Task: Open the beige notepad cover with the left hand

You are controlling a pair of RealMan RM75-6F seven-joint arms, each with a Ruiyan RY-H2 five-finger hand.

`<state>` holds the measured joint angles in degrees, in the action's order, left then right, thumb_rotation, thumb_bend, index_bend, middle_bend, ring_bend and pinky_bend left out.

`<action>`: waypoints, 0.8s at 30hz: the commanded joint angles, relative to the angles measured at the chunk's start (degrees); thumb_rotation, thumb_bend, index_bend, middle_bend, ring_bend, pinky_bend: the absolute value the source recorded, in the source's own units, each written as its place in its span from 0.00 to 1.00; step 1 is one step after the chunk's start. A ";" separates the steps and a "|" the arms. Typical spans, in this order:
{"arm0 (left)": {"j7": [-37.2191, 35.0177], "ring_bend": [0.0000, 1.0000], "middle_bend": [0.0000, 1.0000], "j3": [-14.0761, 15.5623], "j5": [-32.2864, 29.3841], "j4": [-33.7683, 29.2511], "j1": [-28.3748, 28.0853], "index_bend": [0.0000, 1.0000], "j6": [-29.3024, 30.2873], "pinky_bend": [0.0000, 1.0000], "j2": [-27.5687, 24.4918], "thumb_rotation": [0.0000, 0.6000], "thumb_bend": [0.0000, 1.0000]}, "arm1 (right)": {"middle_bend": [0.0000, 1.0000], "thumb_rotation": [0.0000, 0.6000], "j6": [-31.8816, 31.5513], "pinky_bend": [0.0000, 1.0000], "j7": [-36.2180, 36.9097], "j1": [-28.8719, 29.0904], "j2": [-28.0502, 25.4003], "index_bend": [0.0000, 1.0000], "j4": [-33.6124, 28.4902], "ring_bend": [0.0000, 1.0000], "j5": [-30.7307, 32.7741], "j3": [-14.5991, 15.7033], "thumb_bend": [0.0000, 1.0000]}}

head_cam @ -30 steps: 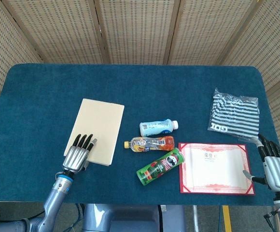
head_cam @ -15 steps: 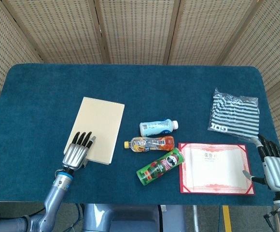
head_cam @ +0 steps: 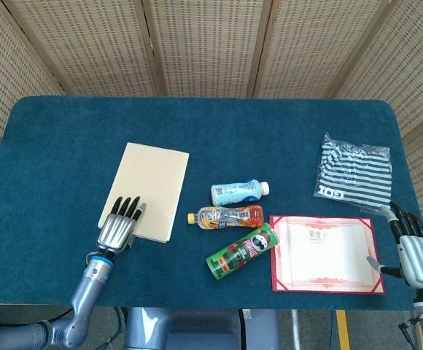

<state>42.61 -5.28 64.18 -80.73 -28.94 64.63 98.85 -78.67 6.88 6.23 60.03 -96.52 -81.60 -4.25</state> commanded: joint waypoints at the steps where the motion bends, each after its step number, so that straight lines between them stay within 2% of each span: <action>1: -0.98 0.00 0.00 -0.32 0.92 0.64 -0.11 0.00 0.98 0.00 0.38 1.00 0.42 | 0.00 1.00 -0.05 0.00 -0.24 -0.01 0.10 0.03 -0.06 0.00 -0.15 0.10 0.21; 7: -1.59 0.00 0.00 -1.38 2.43 3.74 -0.84 0.01 2.75 0.00 1.88 1.00 0.47 | 0.00 1.00 0.07 0.00 -0.63 0.09 0.26 0.03 -0.06 0.00 -0.19 0.16 0.21; 24: -0.92 0.00 0.00 -3.23 1.34 8.44 -2.78 0.02 2.12 0.00 3.91 1.00 0.53 | 0.00 1.00 0.66 0.00 -0.32 0.25 0.34 0.03 0.21 0.00 0.37 0.08 0.21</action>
<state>41.71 -8.47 65.60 -72.37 -31.67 66.81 102.69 -78.10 6.54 6.43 60.32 -96.39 -81.31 -4.15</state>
